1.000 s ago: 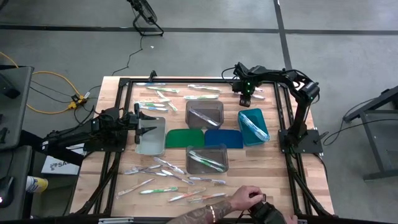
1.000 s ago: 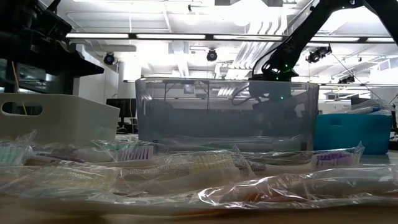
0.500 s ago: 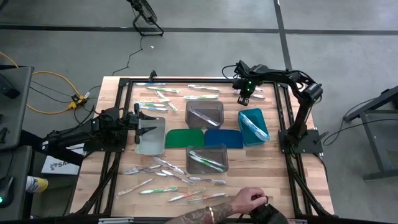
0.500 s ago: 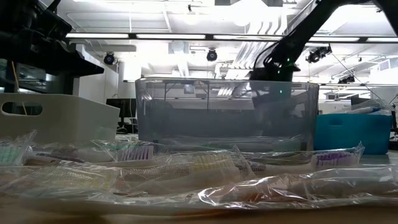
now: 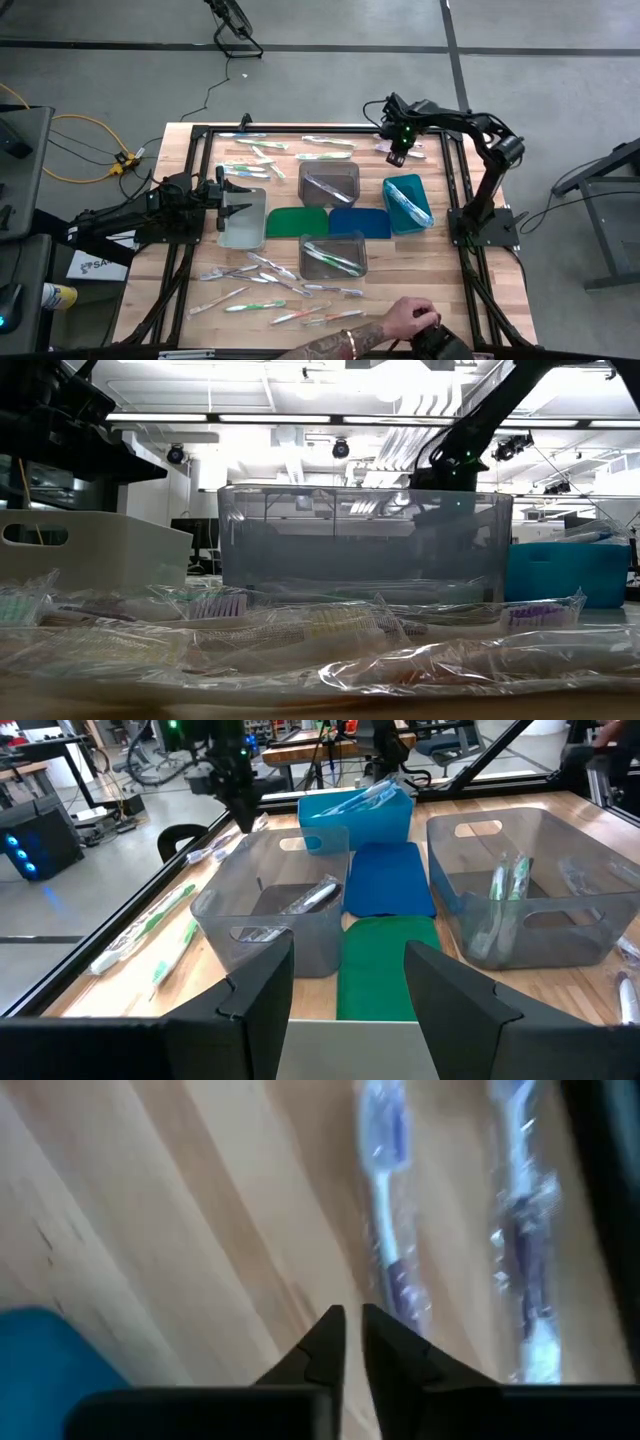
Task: Pick & Place Toothbrushes
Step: Put the purple toothbrush into the top black bin
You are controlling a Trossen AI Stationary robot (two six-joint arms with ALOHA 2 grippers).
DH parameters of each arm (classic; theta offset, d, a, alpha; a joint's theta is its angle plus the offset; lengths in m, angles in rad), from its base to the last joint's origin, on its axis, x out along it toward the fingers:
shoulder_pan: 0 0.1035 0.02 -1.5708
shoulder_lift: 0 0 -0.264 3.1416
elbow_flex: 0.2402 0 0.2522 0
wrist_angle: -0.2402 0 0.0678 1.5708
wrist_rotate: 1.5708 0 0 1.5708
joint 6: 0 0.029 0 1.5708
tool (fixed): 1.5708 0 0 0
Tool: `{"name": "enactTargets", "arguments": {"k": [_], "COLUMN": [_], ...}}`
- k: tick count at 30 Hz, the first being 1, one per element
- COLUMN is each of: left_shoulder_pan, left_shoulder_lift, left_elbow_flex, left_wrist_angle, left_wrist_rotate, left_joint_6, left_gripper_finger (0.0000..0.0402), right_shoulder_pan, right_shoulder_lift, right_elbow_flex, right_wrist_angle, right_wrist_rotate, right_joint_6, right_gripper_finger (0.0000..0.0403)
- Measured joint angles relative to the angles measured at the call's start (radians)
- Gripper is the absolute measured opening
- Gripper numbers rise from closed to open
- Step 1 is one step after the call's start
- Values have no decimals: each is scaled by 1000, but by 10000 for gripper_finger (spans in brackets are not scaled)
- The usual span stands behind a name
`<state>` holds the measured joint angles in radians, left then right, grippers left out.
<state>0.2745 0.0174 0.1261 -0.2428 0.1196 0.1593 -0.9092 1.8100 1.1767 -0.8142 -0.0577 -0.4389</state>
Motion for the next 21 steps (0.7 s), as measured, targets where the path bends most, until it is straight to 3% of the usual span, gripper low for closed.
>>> {"name": "enactTargets", "arguments": {"k": [8, 12, 16, 21], "left_shoulder_pan": [0, 0, 0, 0], "left_shoulder_lift": [0, 0, 0, 0], "left_elbow_flex": [0, 0, 0, 0], "left_wrist_angle": [0, 0, 0, 0], "left_wrist_rotate": [0, 0, 0, 0], "left_joint_6": [0, 0, 0, 0], "left_gripper_finger": [187, 187, 187, 187], "right_shoulder_pan": [-26, -29, -30, -29], "right_shoulder_lift": [29, 51, 97, 122], "right_elbow_flex": [0, 0, 3, 4], "right_wrist_angle": [1, 4, 26, 41], "right_wrist_rotate": [53, 59, 58, 38], "right_joint_6": [5, -10, -28, -31], "right_gripper_finger": [163, 204, 207, 168]}}
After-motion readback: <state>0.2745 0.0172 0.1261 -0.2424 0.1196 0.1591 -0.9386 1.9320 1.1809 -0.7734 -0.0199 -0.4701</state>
